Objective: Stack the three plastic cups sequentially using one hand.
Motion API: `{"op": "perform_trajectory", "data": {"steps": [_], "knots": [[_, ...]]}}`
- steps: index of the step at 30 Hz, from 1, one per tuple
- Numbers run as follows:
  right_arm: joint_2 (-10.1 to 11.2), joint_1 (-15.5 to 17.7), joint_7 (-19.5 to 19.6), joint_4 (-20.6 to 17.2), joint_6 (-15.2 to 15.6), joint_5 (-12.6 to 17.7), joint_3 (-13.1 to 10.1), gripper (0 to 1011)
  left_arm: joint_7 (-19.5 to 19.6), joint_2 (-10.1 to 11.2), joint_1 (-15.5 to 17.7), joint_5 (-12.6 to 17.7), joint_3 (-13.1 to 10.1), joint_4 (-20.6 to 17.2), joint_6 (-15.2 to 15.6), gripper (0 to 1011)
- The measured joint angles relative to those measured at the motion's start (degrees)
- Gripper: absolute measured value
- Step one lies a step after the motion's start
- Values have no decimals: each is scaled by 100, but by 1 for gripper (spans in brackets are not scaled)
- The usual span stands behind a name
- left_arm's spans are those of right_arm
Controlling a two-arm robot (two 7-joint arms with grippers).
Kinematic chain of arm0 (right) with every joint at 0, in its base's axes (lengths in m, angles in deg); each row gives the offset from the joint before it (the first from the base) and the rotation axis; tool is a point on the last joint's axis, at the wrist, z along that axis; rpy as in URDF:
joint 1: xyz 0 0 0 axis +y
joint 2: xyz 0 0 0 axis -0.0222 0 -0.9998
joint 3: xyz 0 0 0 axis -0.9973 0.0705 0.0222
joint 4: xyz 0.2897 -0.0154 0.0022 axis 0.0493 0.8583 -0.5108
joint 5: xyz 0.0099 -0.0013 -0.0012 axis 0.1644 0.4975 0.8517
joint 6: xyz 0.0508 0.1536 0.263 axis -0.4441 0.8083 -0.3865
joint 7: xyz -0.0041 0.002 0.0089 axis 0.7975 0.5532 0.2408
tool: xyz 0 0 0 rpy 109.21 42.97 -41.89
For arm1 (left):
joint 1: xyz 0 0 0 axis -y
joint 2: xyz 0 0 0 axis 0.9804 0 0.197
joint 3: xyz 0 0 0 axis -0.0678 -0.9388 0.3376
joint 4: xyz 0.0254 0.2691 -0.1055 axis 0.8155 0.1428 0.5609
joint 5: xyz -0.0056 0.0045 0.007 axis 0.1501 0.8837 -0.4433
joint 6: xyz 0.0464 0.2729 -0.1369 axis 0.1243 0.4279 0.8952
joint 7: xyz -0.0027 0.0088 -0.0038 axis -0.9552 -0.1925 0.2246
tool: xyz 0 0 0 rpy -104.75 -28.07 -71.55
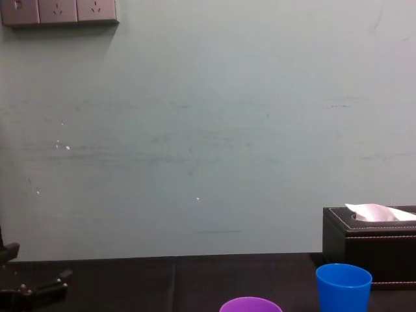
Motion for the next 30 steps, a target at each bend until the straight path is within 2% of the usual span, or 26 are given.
{"op": "perform_trajectory", "data": {"steps": [5, 15, 24, 30], "knots": [[238, 296, -230, -306, 37, 192, -243, 1004, 0, 0, 0, 0, 0, 0, 0, 1010], [594, 807, -786, -672, 30, 520, -598, 1004, 0, 0, 0, 0, 0, 0, 0, 1010], [716, 1060, -1285, -696, -39, 616, -661, 1004, 0, 0, 0, 0, 0, 0, 0, 1010], [698, 1161, -1554, -652, -40, 749, -676, 1004, 0, 0, 0, 0, 0, 0, 0, 1010]]}}
